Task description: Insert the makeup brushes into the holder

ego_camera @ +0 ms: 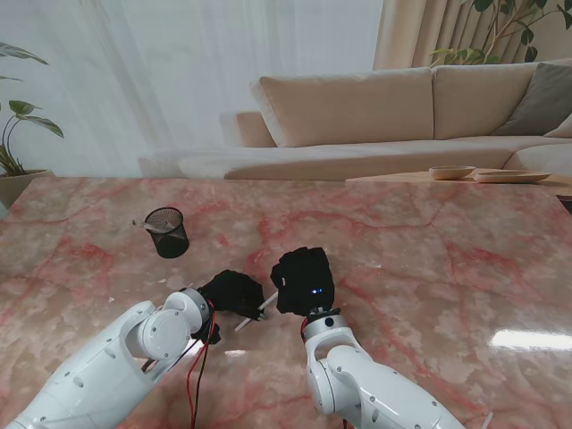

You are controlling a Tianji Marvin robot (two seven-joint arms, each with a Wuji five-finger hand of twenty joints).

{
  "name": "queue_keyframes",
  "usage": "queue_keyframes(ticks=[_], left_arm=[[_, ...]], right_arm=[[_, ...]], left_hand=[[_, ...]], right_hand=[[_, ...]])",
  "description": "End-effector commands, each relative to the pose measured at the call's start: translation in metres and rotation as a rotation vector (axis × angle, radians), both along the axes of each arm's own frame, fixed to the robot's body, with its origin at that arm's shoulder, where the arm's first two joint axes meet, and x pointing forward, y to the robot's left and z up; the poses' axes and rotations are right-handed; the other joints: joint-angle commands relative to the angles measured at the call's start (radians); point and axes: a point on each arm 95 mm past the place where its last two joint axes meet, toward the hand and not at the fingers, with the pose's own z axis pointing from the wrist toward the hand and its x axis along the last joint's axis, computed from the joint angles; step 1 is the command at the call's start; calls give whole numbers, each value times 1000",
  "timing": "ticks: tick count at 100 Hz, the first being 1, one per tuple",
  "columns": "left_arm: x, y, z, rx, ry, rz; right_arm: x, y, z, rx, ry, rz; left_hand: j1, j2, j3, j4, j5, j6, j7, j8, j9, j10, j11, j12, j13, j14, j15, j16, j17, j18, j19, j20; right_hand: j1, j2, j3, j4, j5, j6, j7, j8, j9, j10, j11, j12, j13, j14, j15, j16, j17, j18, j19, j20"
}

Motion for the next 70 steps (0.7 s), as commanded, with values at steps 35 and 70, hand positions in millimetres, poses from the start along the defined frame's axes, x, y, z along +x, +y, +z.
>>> queue_keyframes(ticks=[35, 70], left_arm=[[-7, 5, -17, 30, 60, -38], [-7, 4, -19, 3, 36, -13]], right_arm=[[-1, 0, -2, -5, 11, -6], [0, -1, -1, -13, -22, 12]], left_hand=[[-23, -54, 227, -39, 147, -1, -3, -156, 137, 9, 43, -130, 234, 157, 137, -47, -3, -15, 137, -64], [-45, -121, 296, -73, 149, -113, 106, -115, 182, -25, -44, 12, 312, 164, 164, 0, -2, -39, 176, -62]], right_hand=[[3, 17, 11, 39, 39, -26, 75, 31, 8, 1, 0, 22, 0, -17, 17, 18, -7, -4, 4, 18], [44, 20, -52, 15, 23, -36, 48, -29, 25, 3, -6, 25, 14, -16, 17, 18, 3, 1, 6, 14]])
